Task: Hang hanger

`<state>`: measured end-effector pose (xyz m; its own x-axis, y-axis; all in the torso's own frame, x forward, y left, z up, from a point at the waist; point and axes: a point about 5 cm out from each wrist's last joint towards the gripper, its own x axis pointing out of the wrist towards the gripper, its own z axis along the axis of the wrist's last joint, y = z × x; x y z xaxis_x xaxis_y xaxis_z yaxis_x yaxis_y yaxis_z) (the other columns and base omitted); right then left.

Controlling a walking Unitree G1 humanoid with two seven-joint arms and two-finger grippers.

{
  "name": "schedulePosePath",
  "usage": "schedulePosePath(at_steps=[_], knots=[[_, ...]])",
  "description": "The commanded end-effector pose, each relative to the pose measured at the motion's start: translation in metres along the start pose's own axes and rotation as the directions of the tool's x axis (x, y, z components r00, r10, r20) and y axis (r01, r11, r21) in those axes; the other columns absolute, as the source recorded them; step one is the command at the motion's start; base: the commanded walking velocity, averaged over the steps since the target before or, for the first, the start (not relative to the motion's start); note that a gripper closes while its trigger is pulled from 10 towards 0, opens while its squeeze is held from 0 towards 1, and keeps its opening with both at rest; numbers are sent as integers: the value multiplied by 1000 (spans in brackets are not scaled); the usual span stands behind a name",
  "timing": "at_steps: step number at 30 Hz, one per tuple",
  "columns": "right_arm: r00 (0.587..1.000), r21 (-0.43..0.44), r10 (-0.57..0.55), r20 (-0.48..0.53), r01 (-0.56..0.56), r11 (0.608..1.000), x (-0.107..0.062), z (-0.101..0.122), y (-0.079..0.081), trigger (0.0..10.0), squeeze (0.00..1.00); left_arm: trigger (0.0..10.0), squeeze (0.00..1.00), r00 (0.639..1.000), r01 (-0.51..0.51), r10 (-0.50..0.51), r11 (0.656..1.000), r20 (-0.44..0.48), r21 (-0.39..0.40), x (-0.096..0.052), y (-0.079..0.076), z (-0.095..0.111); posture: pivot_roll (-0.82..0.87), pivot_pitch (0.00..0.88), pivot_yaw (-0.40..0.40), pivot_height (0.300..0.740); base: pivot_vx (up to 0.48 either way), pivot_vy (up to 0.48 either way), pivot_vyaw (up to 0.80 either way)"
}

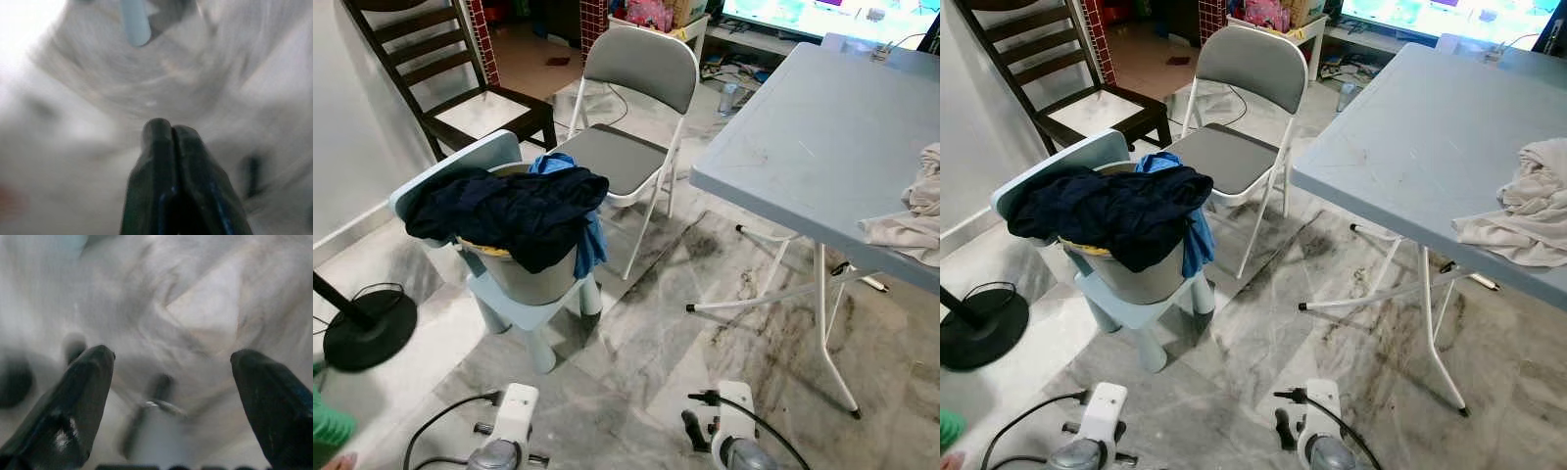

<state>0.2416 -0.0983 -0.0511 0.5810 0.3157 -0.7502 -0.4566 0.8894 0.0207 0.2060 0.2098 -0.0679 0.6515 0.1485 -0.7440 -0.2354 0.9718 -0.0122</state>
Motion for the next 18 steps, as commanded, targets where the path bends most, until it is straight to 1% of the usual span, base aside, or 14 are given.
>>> schedulePosePath(at_steps=[1,3,7,10,12,13,14,15,16,18], knots=[[999,-104,41,11,-40,994,1,11,2,10000,0,10000,0,996,-52,44,993,-77,-104,-4,4,-21,475,131,-258,740,0,0,0],[998,-149,66,6,-64,987,2,12,5,10000,0,10000,0,994,-78,67,988,-88,-131,-5,9,-23,487,134,-271,740,0,0,0],[998,-140,69,6,-68,988,2,12,6,10000,0,10000,0,993,-84,71,986,-94,-144,-6,12,-26,501,141,-280,740,0,0,0],[998,-126,61,5,-60,990,2,12,5,10000,0,10000,0,994,-74,64,991,-93,-115,-7,13,-28,504,146,-278,740,0,0,0],[999,-92,46,3,-45,995,2,12,5,10000,0,10000,0,994,-55,43,991,-98,-121,-8,13,-31,491,146,-266,740,0,0,0],[999,-92,46,3,-45,995,2,12,5,10000,0,10000,0,994,-55,43,991,-98,-121,-8,13,-31,491,146,-266,740,0,0,0],[999,-41,45,24,-44,998,2,15,4,10000,0,10000,0,994,-41,32,995,-103,-91,-8,15,-31,474,148,-247,740,0,0,0],[999,-27,43,30,-42,999,2,16,3,10000,0,10000,0,994,-38,30,996,-104,-80,-8,15,-31,474,148,-247,740,0,0,0],[999,-1,32,39,-32,999,2,18,1,10000,0,10000,0,994,-28,20,997,-104,-69,-7,15,-29,457,147,-228,740,0,0,0],[998,76,5,55,-9,997,1,18,-3,10000,0,10000,0,994,-8,3,999,-105,-46,-6,14,-27,423,148,-188,740,0,0,0]])
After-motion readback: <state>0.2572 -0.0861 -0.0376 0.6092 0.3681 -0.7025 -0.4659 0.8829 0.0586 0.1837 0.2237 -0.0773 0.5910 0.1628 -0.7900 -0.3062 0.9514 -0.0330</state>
